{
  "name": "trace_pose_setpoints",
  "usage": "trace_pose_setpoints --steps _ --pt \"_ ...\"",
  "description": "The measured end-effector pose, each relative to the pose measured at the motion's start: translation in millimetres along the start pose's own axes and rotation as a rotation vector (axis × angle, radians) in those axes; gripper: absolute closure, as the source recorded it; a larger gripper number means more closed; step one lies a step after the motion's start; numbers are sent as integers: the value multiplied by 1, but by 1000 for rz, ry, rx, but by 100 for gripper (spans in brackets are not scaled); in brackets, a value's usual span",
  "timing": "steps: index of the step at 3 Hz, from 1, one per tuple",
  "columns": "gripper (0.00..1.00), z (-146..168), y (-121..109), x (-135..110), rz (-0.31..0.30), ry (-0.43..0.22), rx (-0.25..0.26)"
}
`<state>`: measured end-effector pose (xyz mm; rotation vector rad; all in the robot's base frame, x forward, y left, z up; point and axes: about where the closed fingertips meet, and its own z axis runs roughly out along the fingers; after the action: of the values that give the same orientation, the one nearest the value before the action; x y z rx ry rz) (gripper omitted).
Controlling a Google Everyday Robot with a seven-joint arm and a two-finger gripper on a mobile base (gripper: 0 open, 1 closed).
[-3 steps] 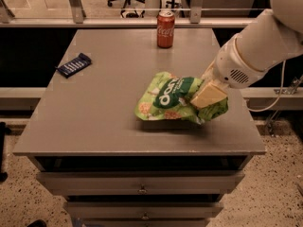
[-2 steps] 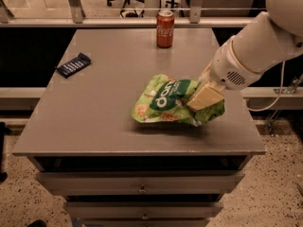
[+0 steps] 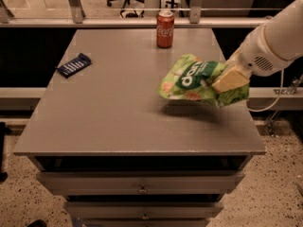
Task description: Move green rice chip bag near coke can
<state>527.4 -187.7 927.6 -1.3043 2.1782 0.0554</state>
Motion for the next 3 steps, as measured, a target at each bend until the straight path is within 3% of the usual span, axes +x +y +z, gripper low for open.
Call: trace_pose_setpoints --steps 1,2,3 --pt "100 -15 -49 17 51 -3 101" --pt "100 -22 -141 43 176 -17 241" --pt "100 4 -211 44 289 -20 336"
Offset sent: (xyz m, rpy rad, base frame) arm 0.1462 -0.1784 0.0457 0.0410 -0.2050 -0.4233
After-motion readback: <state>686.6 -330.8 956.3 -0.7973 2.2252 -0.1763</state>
